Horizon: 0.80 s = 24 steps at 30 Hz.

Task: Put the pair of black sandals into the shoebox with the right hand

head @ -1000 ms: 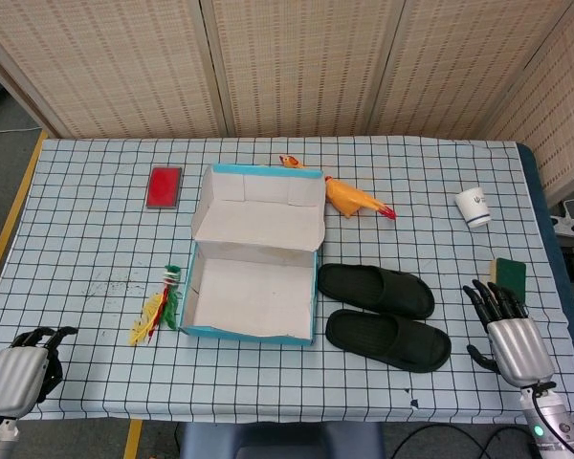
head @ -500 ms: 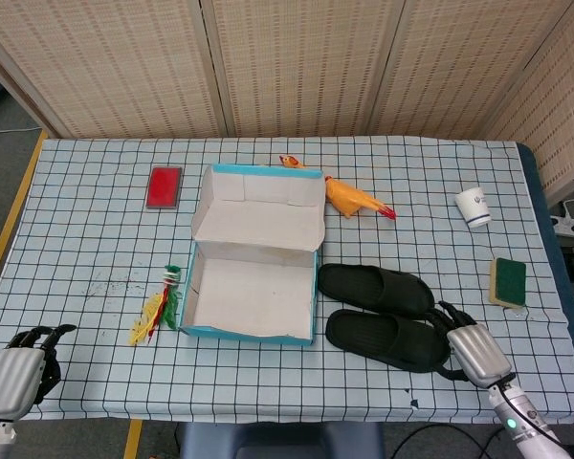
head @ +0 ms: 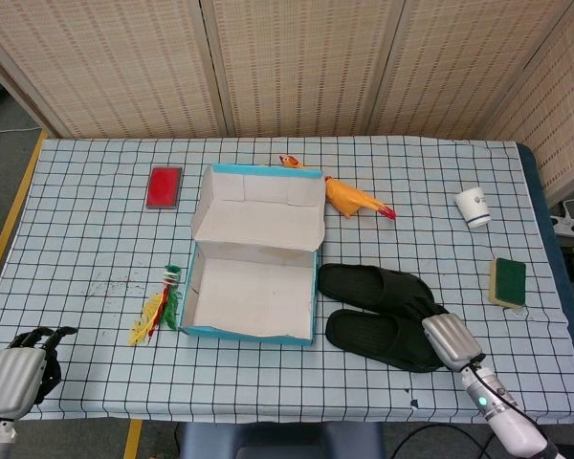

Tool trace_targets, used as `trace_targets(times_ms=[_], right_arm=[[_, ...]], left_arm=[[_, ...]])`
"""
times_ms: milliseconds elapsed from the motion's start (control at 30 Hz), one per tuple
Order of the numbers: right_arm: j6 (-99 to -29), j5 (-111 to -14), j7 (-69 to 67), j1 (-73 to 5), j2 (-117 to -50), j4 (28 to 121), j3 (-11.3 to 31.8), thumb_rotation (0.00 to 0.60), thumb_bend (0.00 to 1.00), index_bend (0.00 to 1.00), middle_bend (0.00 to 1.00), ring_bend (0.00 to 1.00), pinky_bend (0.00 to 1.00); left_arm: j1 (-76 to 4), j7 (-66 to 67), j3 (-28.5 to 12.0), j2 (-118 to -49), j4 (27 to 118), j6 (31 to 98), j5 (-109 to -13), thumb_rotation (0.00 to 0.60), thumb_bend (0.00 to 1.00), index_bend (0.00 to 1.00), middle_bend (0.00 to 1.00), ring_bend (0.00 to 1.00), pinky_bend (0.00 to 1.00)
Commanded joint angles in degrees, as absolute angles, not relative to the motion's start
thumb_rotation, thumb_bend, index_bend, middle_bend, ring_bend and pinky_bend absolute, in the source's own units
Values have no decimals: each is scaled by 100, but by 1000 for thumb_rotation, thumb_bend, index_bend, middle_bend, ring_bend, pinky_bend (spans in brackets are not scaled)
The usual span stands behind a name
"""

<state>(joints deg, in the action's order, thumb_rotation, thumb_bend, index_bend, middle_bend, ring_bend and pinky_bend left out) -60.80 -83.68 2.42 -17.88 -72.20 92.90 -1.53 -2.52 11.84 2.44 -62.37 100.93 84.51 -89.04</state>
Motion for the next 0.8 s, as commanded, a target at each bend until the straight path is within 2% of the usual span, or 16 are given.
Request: trace_targets(times_ms=[33, 233, 367, 600, 700, 800], right_arm=[[-5911, -8236, 343, -1875, -7278, 9302, -135, 600, 116, 182, 164, 65, 208], [-5751, -8103, 413, -1954, -7340, 9296, -138, 600, 116, 188, 167, 68, 224], [-5858, -8119, 441, -1933, -7408, 9269, -130, 600, 117, 226, 213, 111, 267], [-6130, -8132, 533, -1850, -7570, 9123, -90, 600, 116, 404, 403, 311, 434], [-6211, -8148, 558, -1829, -7611, 9087, -81, 600, 116, 452, 435, 349, 474], [-6296, -8210, 513, -1809, -7572, 9142, -85, 600, 116, 458, 438, 353, 479]], left_arm=[[-250, 1177, 245, -6230, 10103, 8450, -8905, 600, 427, 277, 213, 252, 320], [-253, 1181, 244, -6221, 10109, 8430, -8900, 600, 425, 281, 215, 252, 320], [-257, 1172, 238, -6216, 10114, 8410, -8877, 600, 425, 283, 215, 252, 320], [-267, 1171, 234, -6215, 10113, 8375, -8851, 600, 426, 284, 216, 252, 320], [-268, 1176, 233, -6214, 10116, 8367, -8843, 600, 426, 285, 215, 253, 319], [-269, 1178, 231, -6212, 10120, 8359, -8833, 600, 426, 285, 216, 252, 319]])
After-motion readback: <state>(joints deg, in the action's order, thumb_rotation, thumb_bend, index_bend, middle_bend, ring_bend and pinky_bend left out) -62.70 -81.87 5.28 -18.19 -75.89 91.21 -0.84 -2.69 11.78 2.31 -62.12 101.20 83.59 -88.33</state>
